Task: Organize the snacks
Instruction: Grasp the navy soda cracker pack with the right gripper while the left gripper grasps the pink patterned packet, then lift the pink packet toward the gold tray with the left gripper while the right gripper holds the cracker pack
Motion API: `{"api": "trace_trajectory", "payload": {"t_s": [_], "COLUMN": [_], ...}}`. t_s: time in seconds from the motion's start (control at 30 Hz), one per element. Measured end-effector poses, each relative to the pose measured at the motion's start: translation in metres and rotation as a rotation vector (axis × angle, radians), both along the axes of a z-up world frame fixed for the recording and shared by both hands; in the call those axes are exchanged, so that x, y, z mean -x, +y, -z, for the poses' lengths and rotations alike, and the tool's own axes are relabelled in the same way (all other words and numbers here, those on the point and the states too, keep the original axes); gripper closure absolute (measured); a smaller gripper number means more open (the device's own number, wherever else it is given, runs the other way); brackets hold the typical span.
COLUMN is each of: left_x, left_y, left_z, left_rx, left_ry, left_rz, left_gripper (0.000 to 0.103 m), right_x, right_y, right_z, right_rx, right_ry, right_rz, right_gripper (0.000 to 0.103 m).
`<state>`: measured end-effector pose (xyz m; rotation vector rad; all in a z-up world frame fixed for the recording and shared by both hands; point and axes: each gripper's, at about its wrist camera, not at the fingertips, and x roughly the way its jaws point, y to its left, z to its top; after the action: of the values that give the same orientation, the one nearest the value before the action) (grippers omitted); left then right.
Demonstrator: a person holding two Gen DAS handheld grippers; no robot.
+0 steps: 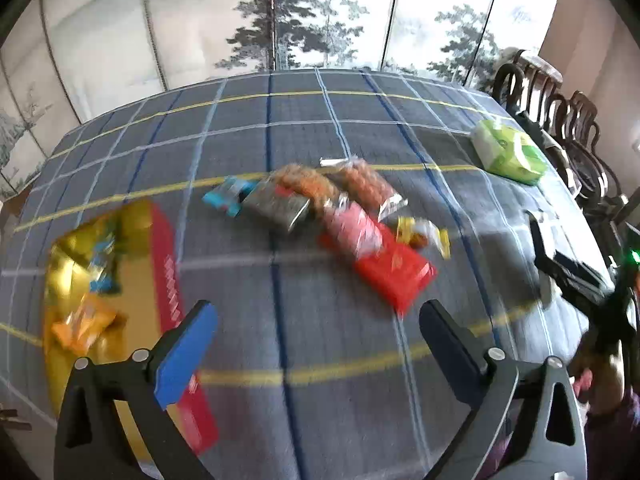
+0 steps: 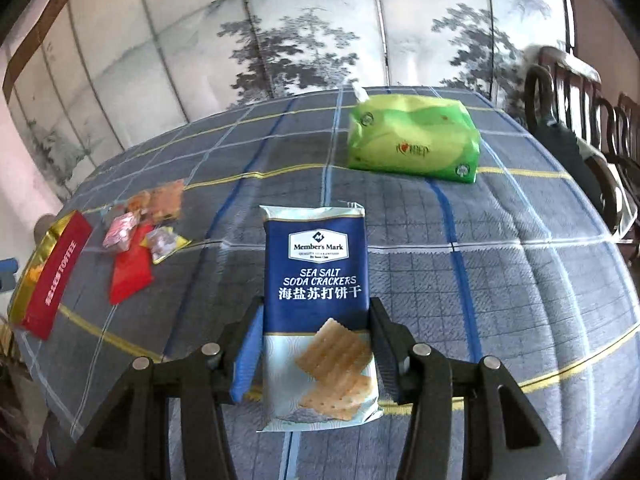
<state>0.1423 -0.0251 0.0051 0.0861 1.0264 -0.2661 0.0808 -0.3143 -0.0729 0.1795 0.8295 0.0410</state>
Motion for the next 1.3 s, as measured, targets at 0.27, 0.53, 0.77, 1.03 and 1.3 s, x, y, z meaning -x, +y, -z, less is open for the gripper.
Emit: {"api": "trace_trajectory", "payload": {"t_s": [0.27, 0.53, 0.77, 1.03, 1.3], "left_x": [-0.060, -0.078, -0.087, -0.067, -0.003], "left_y": [-0.039, -0.044, -0.052, -0.044, -0.008], "left_z": [0.028, 0.049, 0.055, 0.057, 0.040], "left_rx": [-0.107, -0.090, -0.104, -0.065, 0.038], "left_ry": [0.076, 0.144, 0.150, 0.171, 0.173], "left_rz": [-0.016, -0.081, -0.081, -0.093, -0.112], "left_gripper": [0.017, 0.037, 0.046, 0.076, 0.076], "right_x": [-0.005, -0.004, -0.001, -0.004, -0.007], "right_y": [-0.013, -0.014, -0.015, -0.013, -0.012], "right_z": [0.004, 0.003, 0.002, 0.003, 0.004], "right_rx": [-0.047, -0.087, -0.101, -0.086, -0.054], "right_ry": [-0.040, -0.063, -0.075, -0.064, -0.043], "right_rz": [0.017, -0.013, -0.020, -0.004, 0.023], "right_gripper": [0.052, 0.052, 0.052, 0.052, 0.052]}}
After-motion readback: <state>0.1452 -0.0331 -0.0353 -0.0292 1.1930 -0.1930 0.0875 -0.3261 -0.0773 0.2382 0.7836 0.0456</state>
